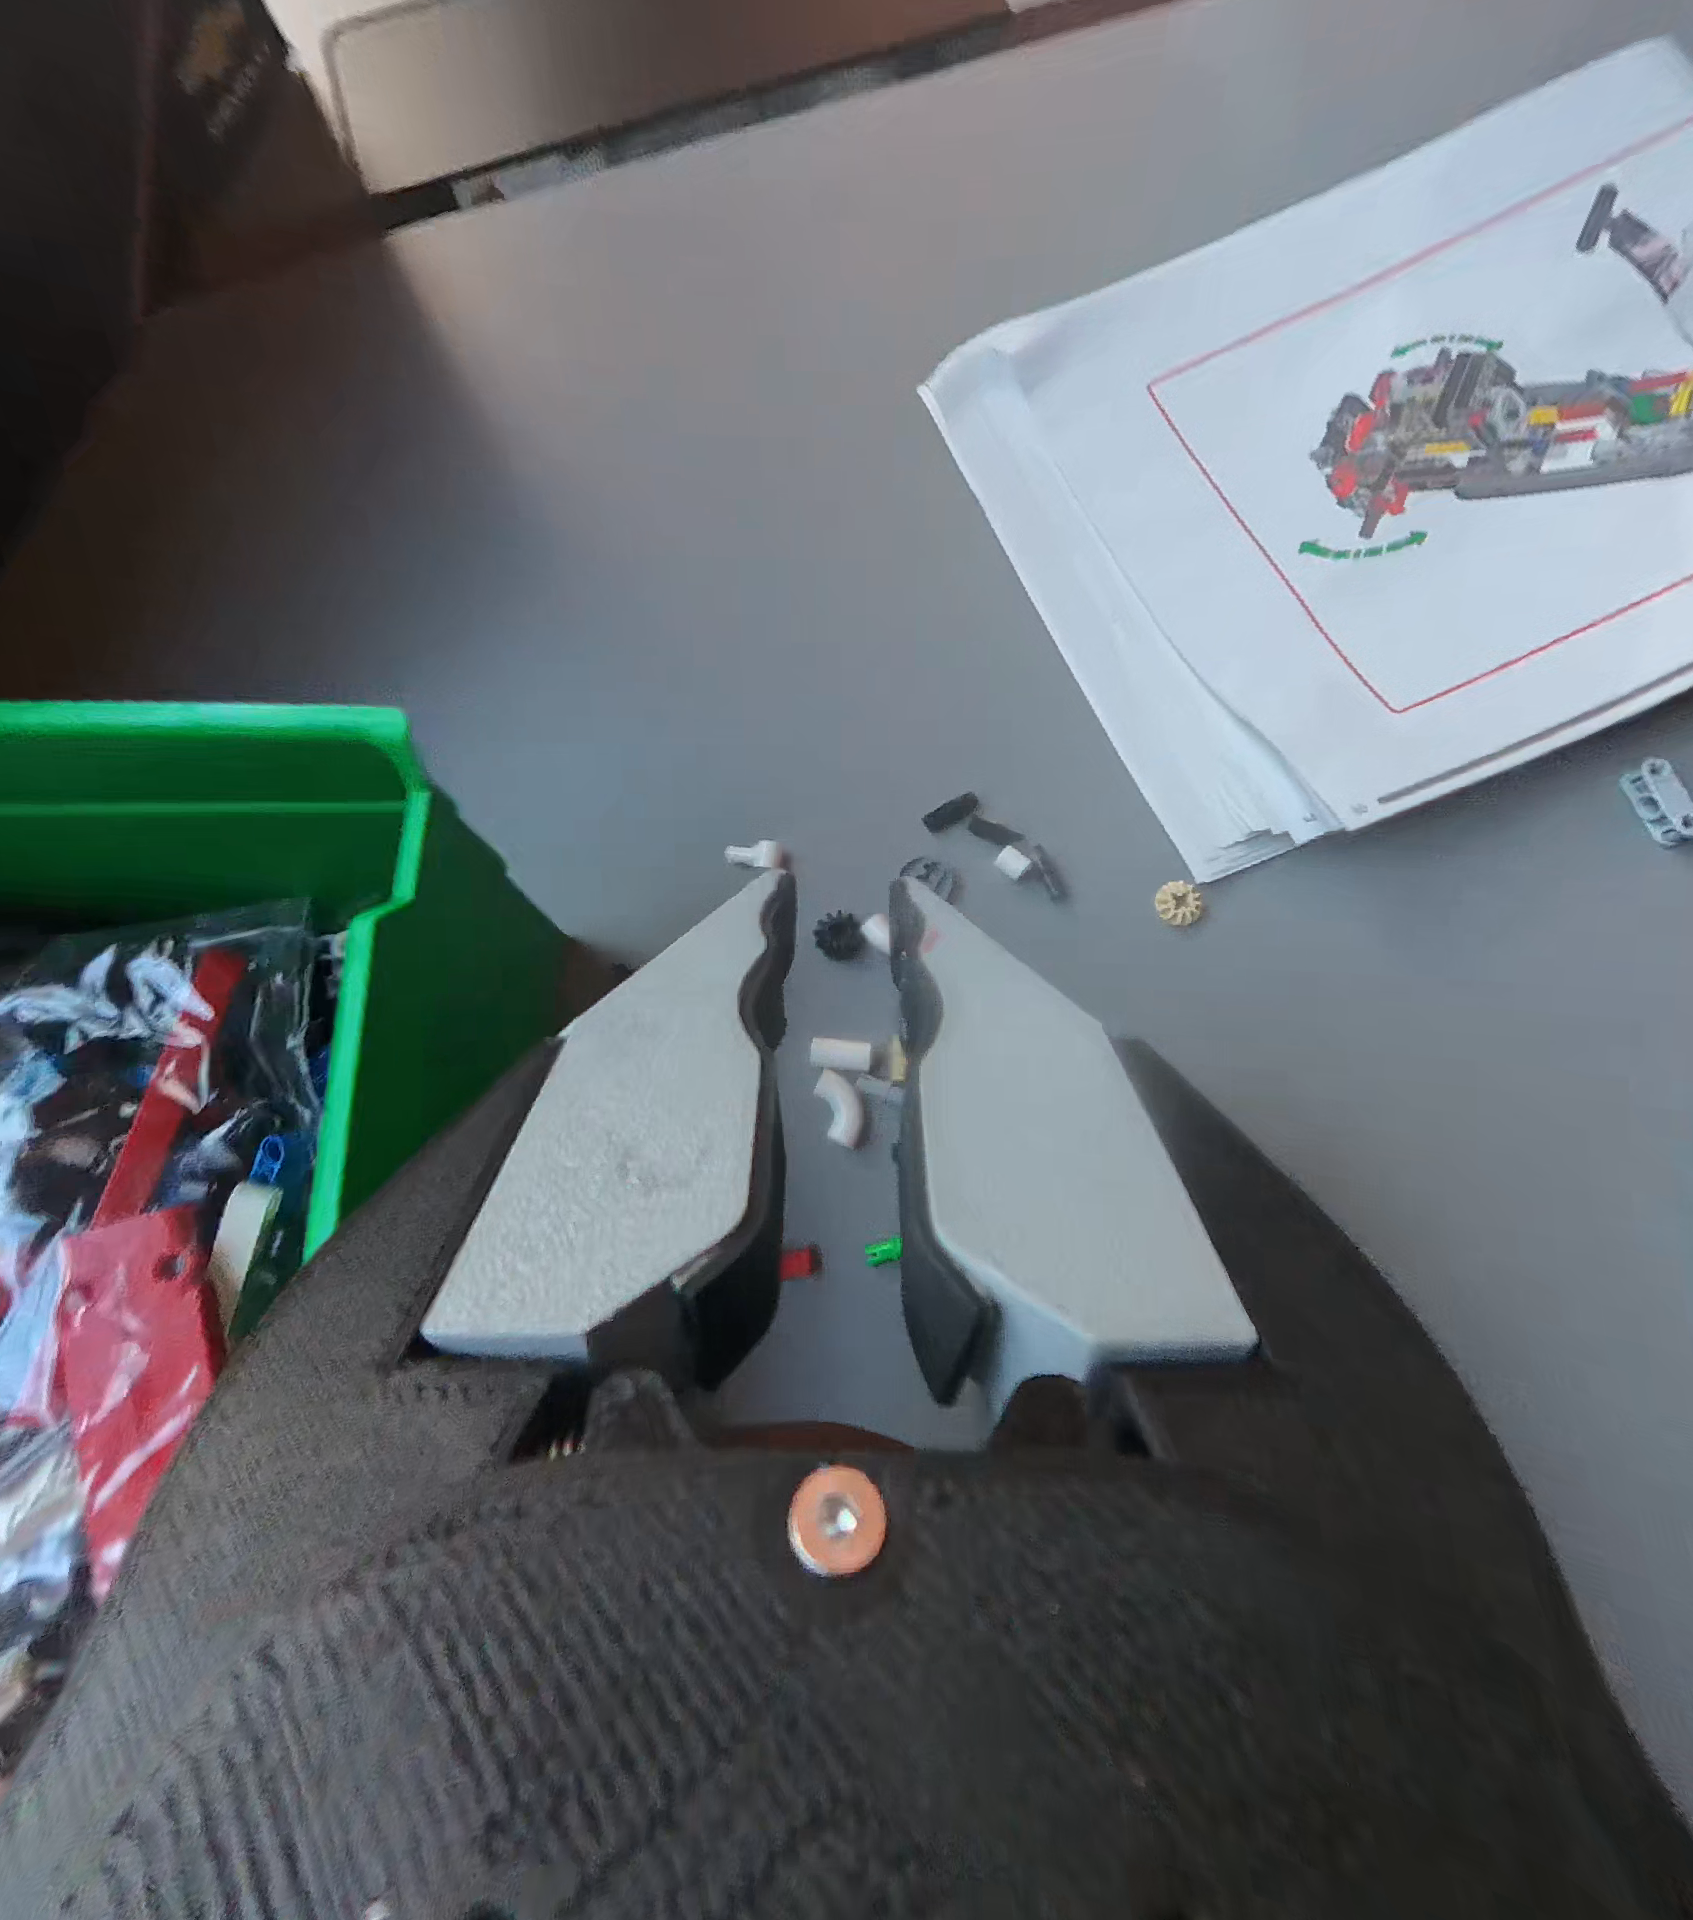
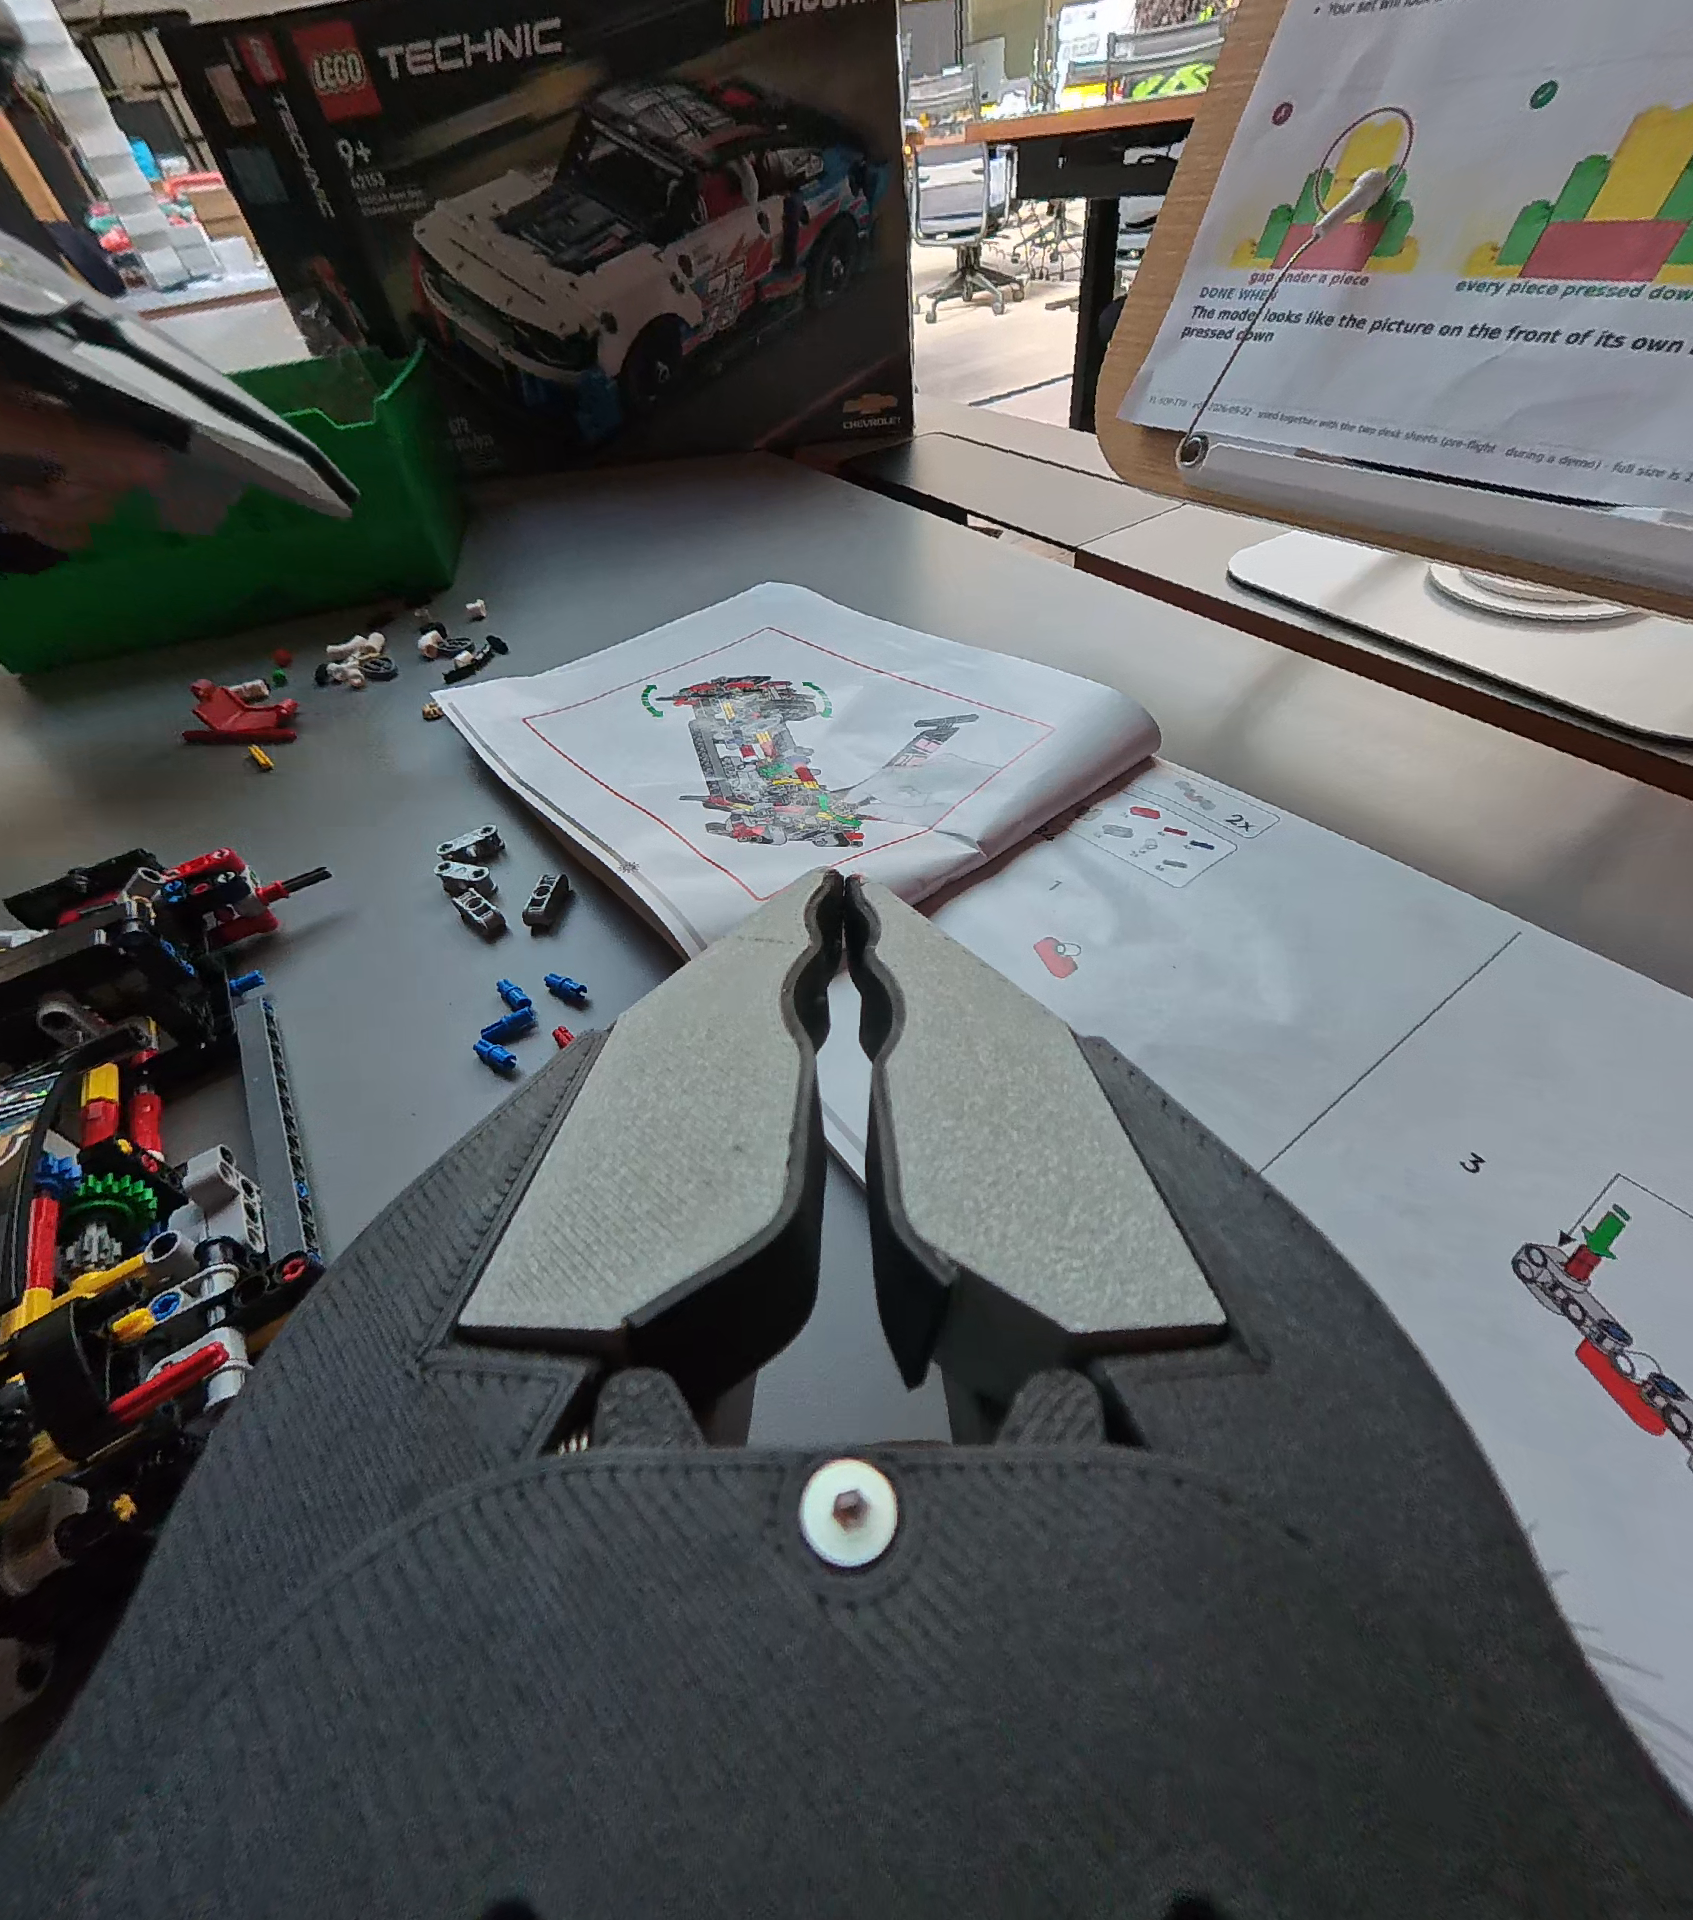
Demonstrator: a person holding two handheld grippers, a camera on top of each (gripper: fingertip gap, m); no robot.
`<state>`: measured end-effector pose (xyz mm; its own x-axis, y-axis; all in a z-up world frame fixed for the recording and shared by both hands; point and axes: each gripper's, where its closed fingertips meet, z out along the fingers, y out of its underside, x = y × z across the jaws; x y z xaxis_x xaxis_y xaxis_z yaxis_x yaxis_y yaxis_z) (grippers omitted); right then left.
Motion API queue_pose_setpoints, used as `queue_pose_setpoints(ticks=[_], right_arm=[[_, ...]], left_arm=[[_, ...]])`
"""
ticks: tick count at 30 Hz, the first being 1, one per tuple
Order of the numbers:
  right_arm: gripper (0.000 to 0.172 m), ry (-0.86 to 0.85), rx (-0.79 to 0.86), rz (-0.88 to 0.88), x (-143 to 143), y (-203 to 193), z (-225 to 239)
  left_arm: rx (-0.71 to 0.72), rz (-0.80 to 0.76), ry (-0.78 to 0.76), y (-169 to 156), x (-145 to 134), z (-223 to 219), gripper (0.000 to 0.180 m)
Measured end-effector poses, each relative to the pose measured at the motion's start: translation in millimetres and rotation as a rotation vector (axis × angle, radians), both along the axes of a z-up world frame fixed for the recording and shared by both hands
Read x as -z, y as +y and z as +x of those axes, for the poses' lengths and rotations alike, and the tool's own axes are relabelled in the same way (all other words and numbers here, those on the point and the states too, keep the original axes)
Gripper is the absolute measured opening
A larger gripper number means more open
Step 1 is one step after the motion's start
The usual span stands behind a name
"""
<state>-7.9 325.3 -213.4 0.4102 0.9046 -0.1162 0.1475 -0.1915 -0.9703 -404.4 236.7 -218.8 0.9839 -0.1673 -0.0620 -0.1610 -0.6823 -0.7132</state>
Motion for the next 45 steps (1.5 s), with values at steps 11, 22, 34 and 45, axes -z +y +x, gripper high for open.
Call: queue_pose_setpoints(ticks=[11, 22, 34, 45], right_arm=[[0.0, 0.003, 0.0, -0.001, -1, 1, 1], [0.0, -0.003, -0.012, 0.0, 0, 0, -2], [0.0, -0.001, -0.016, -0.002, 0, 0, -2], [0.0, 0.002, -0.016, 0.0, -1, 0, -2]], left_arm=[[0.062, -0.355, 0.126, 35, 53, -2, 0.025], [0.112, -0.541, 0.174, 38, 67, -7, 0.026], [0.145, -0.666, 0.193, 35, 69, -10, 0.026], [0.156, -0.731, 0.193, 33, 68, -15, 0.026]])
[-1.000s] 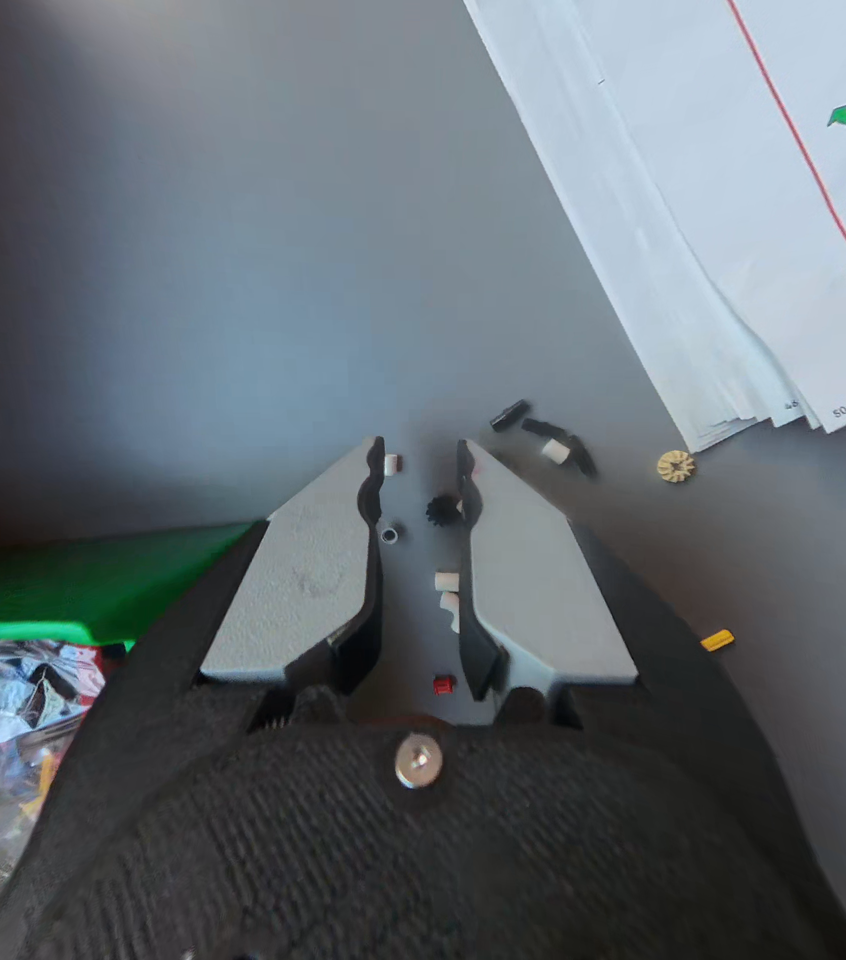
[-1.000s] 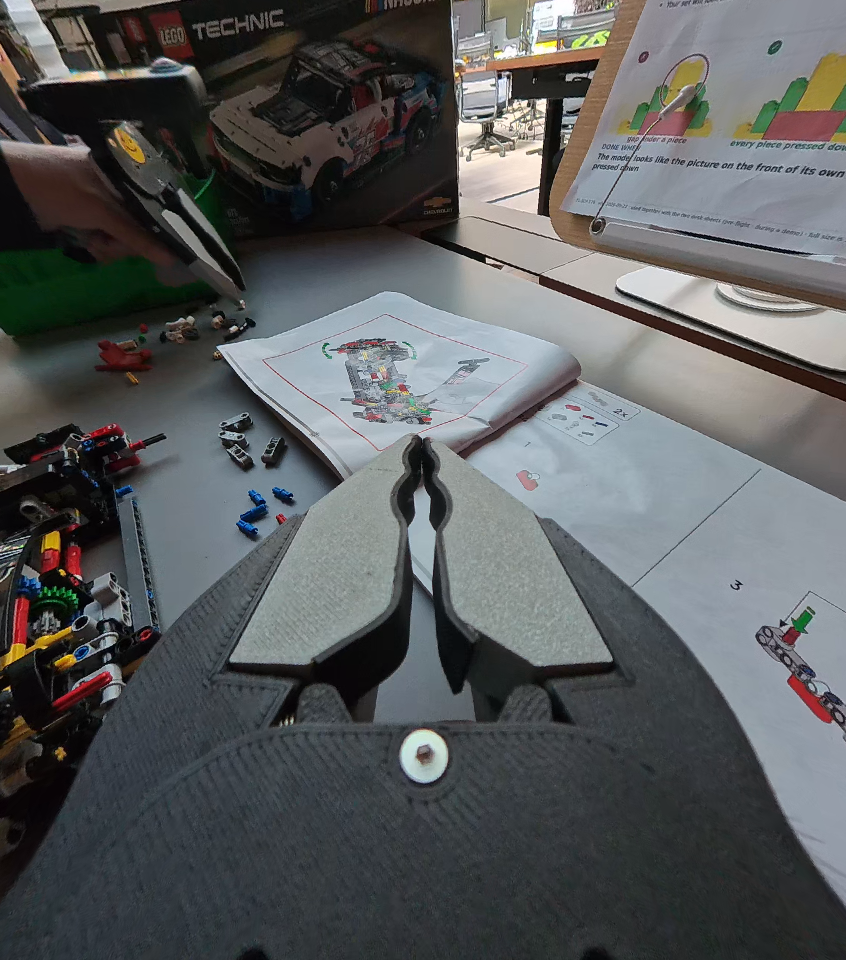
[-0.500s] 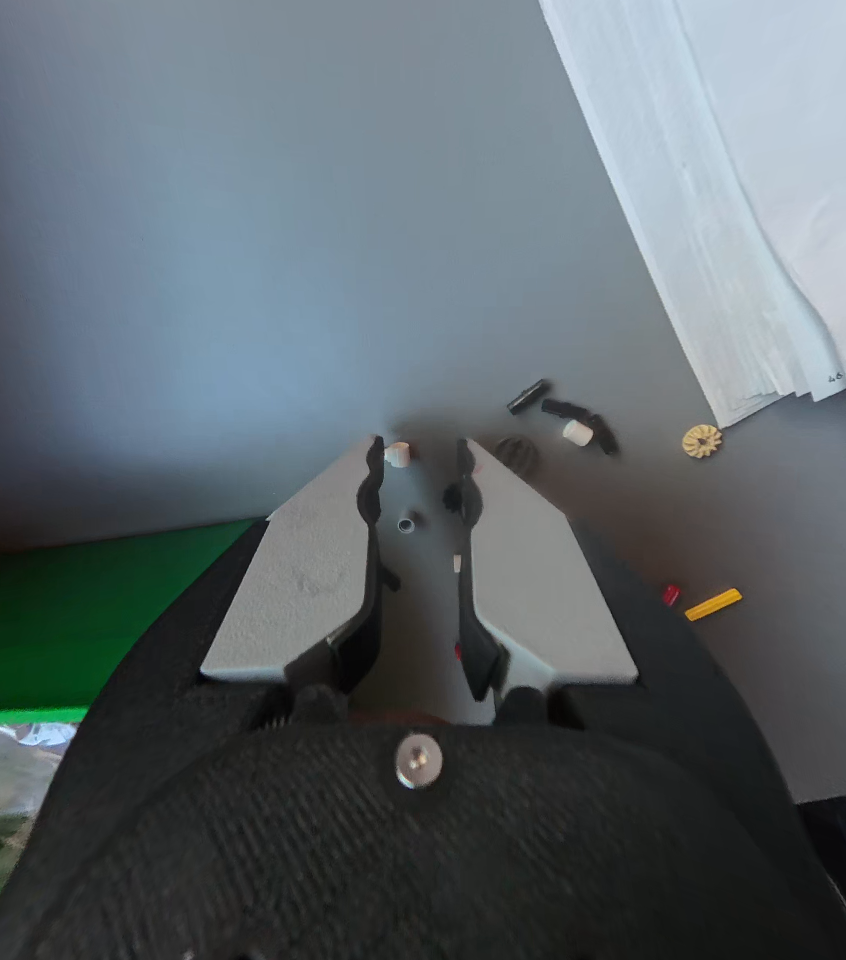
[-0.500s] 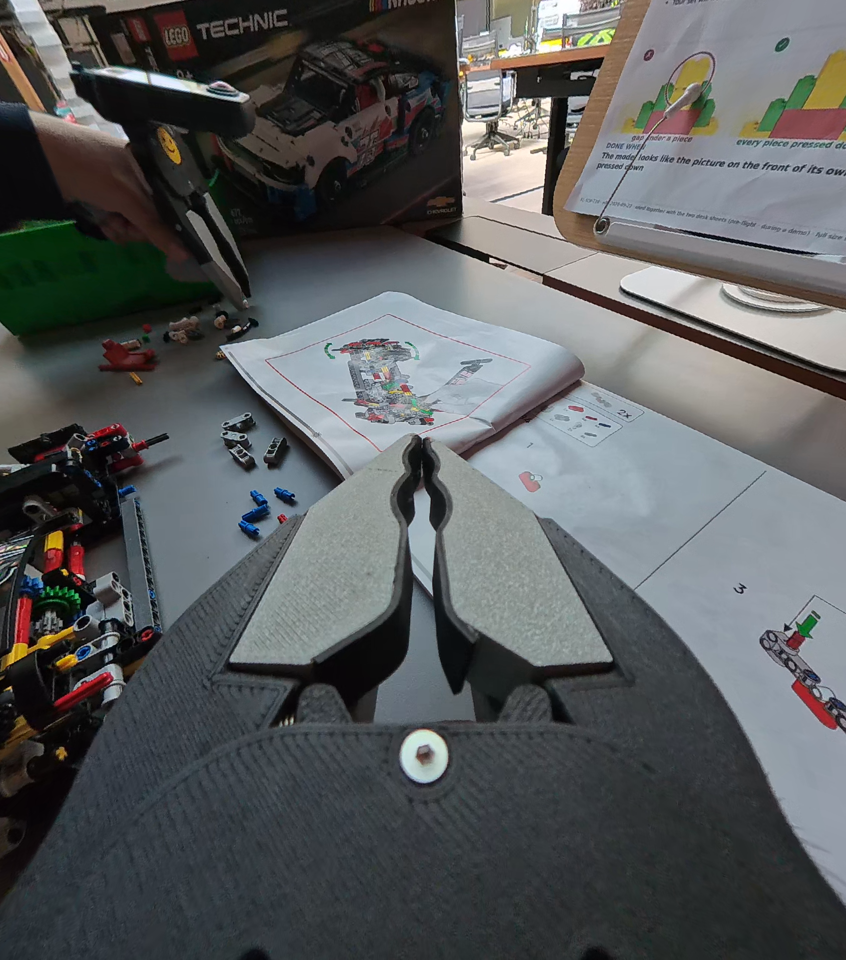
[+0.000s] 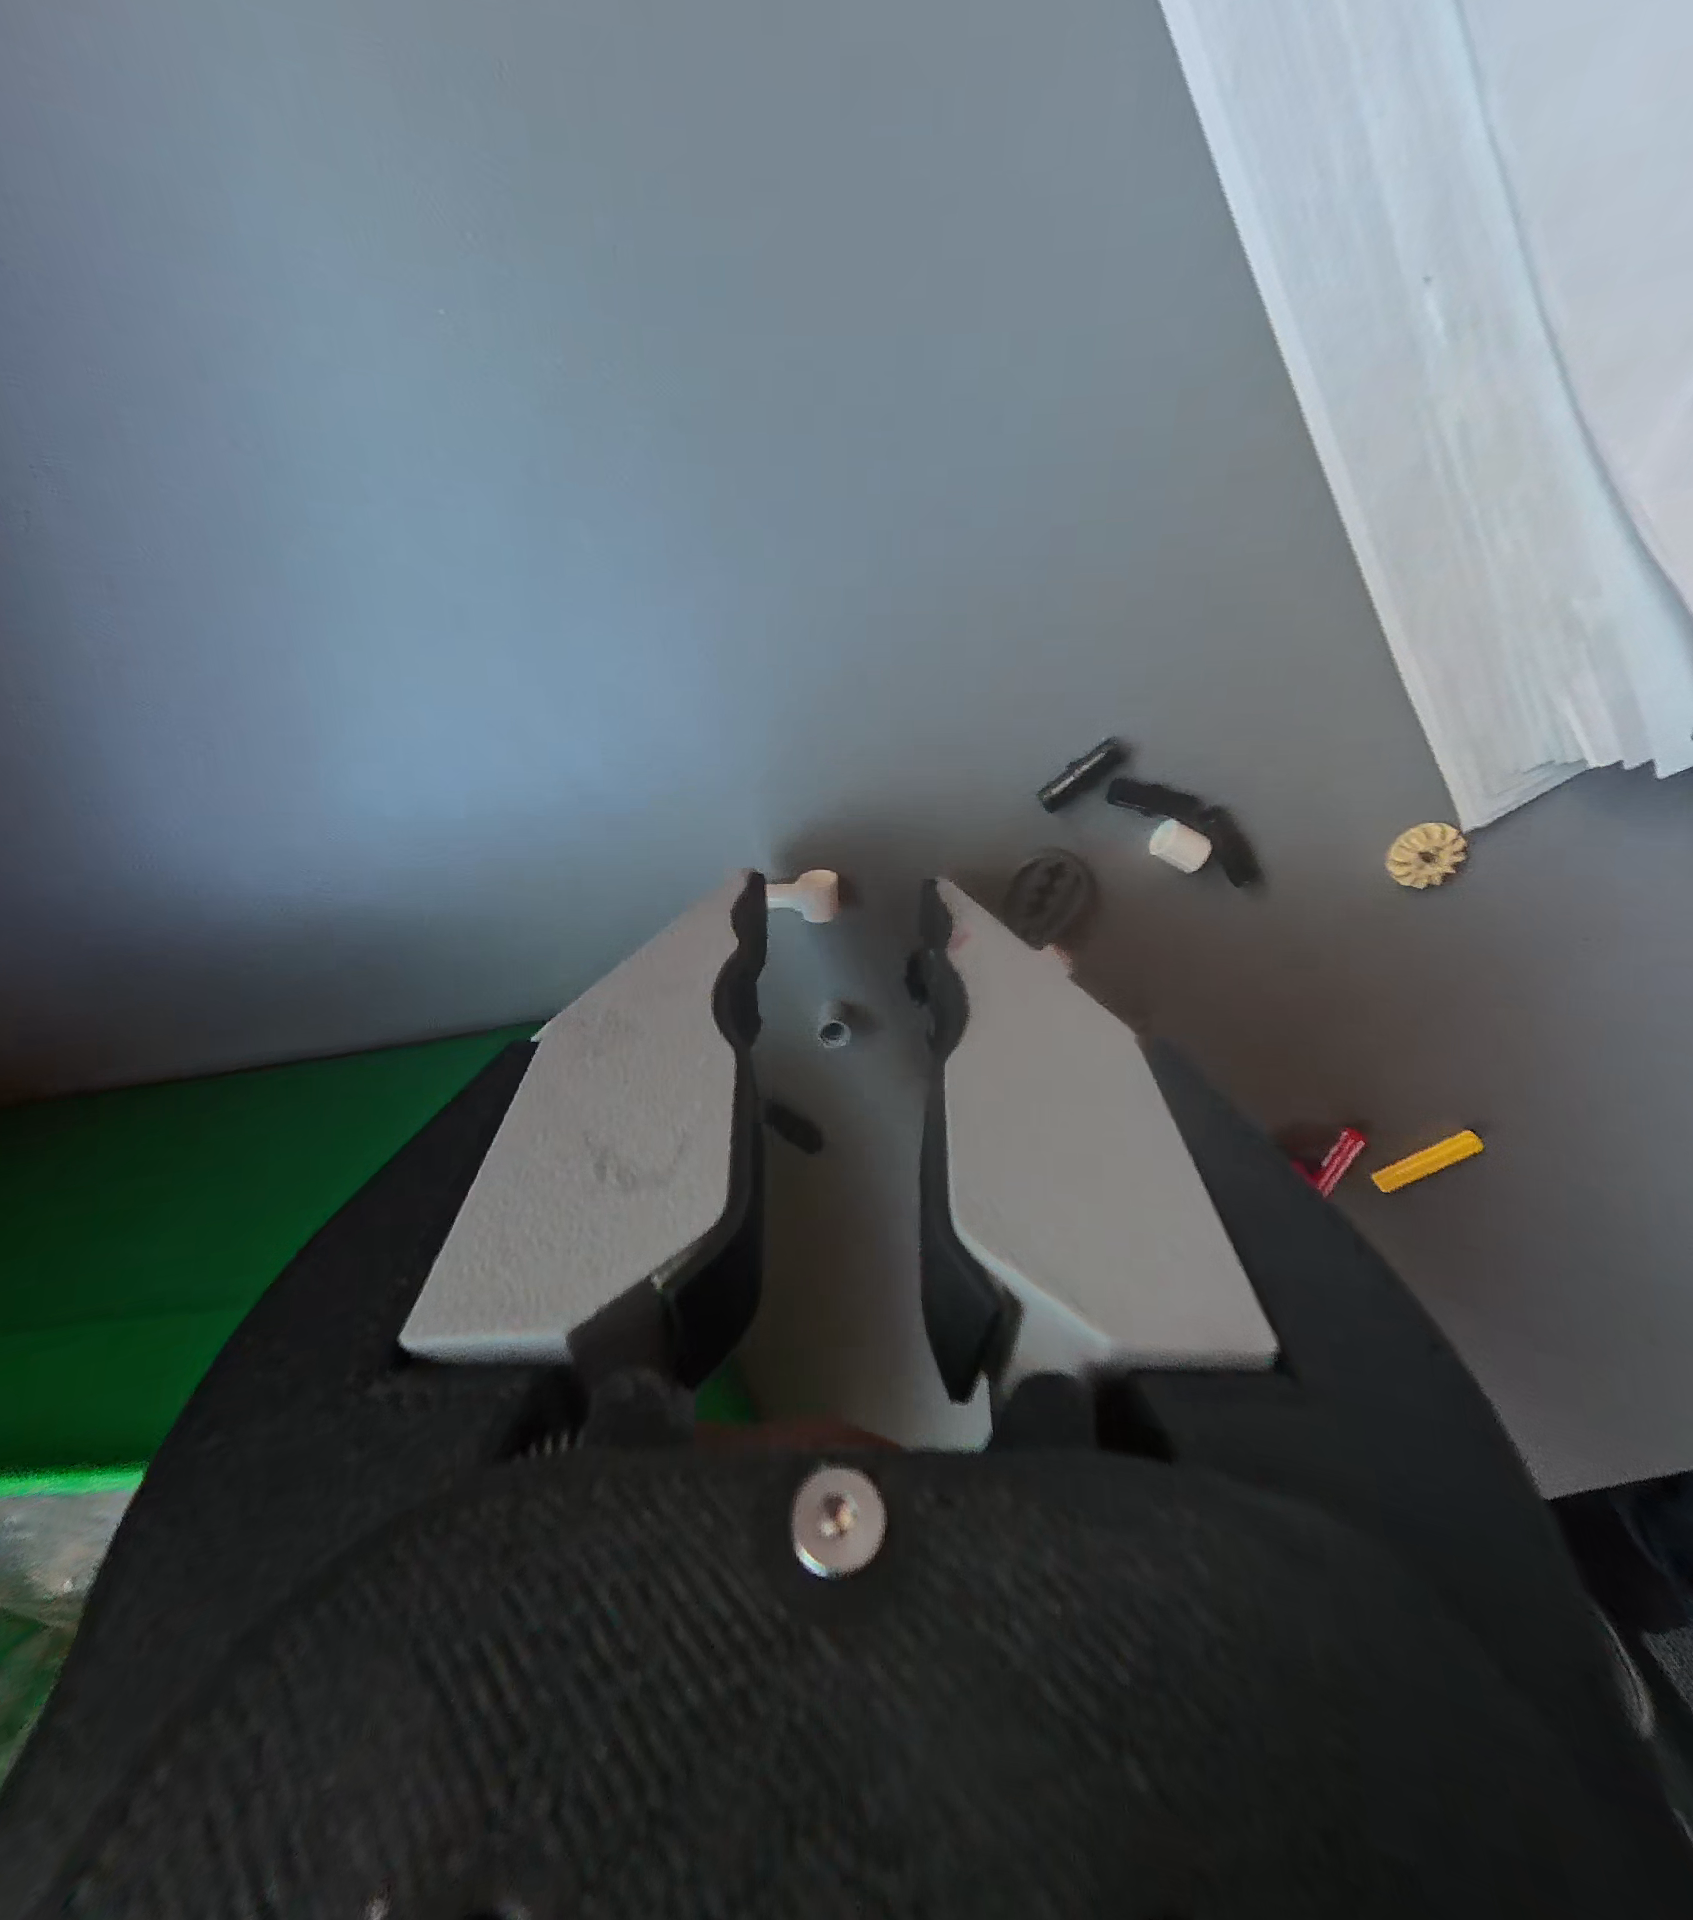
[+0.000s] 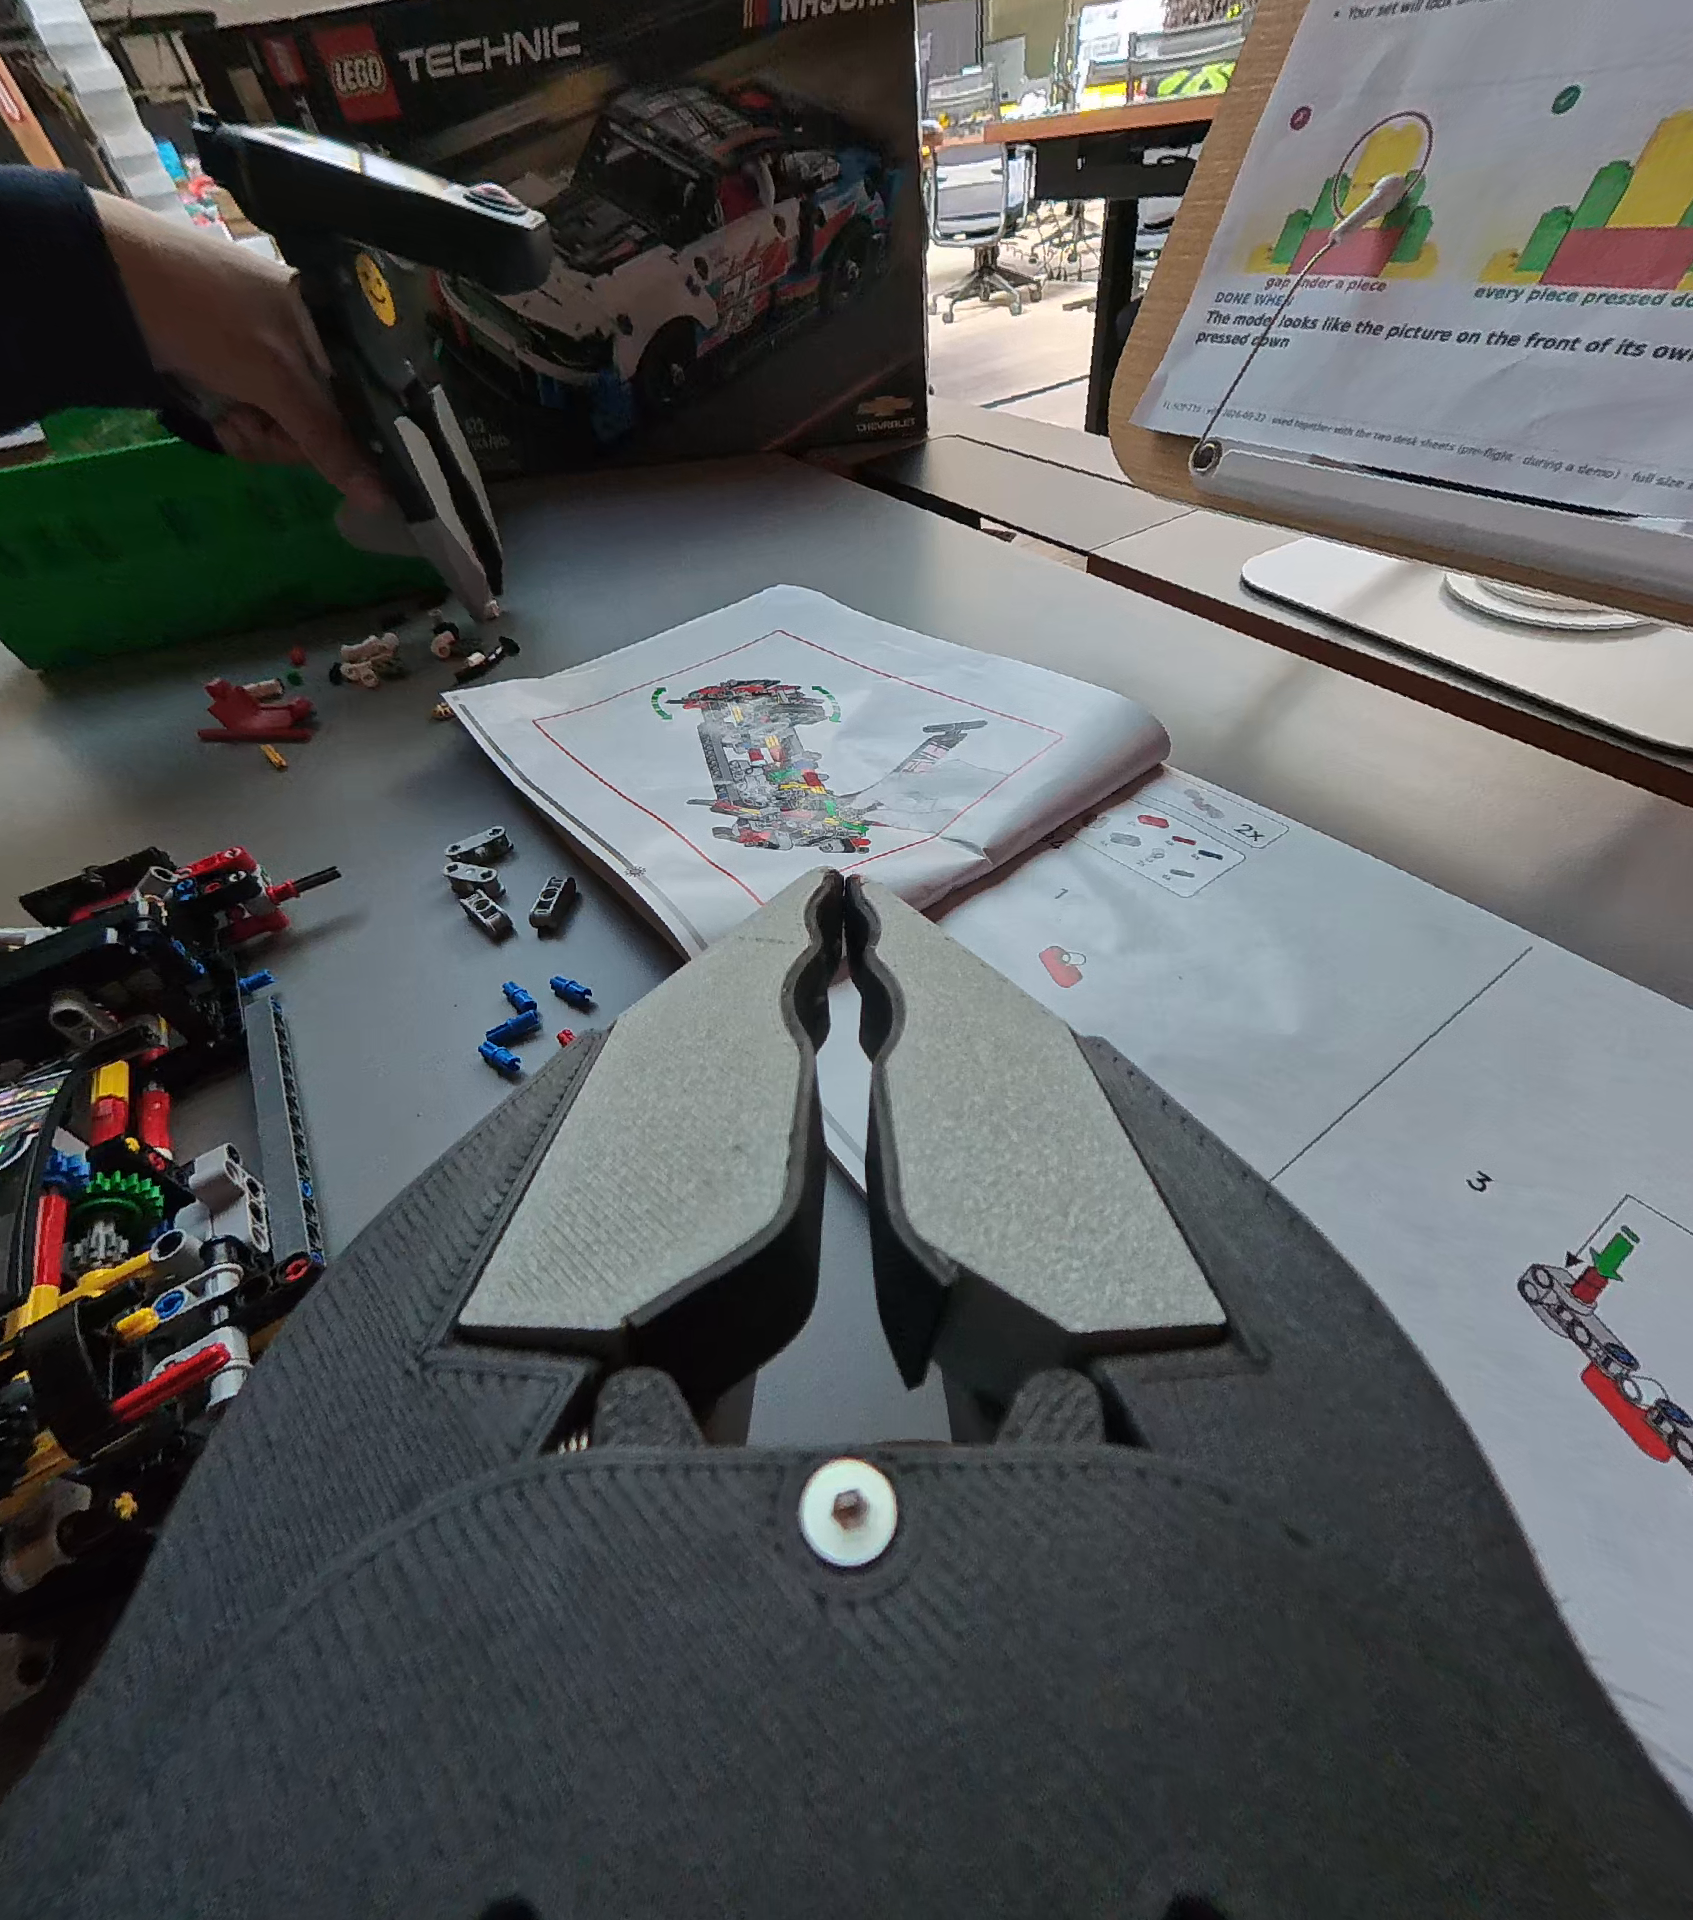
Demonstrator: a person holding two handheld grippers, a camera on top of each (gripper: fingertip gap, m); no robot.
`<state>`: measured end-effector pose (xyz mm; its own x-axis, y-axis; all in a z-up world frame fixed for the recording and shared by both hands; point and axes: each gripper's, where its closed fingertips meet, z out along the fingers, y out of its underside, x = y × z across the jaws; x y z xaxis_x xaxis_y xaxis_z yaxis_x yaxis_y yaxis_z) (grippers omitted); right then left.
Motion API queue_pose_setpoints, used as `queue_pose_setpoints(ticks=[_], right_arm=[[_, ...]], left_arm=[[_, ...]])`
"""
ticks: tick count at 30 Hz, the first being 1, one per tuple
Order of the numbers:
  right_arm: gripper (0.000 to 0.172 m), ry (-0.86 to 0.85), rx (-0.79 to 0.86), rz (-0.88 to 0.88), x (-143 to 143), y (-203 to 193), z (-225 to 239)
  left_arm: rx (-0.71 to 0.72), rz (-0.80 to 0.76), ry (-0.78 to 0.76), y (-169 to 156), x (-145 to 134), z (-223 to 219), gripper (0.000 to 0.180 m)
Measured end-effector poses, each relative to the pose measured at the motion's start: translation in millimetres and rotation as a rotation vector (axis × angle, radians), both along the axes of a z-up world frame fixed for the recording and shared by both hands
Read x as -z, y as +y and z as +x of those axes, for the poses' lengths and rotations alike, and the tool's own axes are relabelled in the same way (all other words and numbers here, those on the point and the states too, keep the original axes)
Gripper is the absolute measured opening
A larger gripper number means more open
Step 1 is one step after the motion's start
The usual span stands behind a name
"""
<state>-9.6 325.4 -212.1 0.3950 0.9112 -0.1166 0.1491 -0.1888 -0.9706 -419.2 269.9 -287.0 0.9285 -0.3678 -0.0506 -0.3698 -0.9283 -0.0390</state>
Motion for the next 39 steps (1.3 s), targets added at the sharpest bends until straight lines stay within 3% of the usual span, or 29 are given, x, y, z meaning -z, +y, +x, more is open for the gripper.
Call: queue_pose_setpoints(ticks=[21, 30, 39], right_arm=[[0.0, 0.005, 0.001, -0.001, -1, 1, 1], [0.0, 0.007, 0.002, 0.001, -2, 1, 2], [0.0, 0.009, 0.007, 0.001, -2, 1, 3]], left_arm=[[0.005, -0.067, 0.04, -8, 7, -8, 0.024], [0.005, -0.079, 0.041, -11, 7, -10, 0.01], [0.011, -0.06, 0.046, -10, 4, -10, 0.018]])
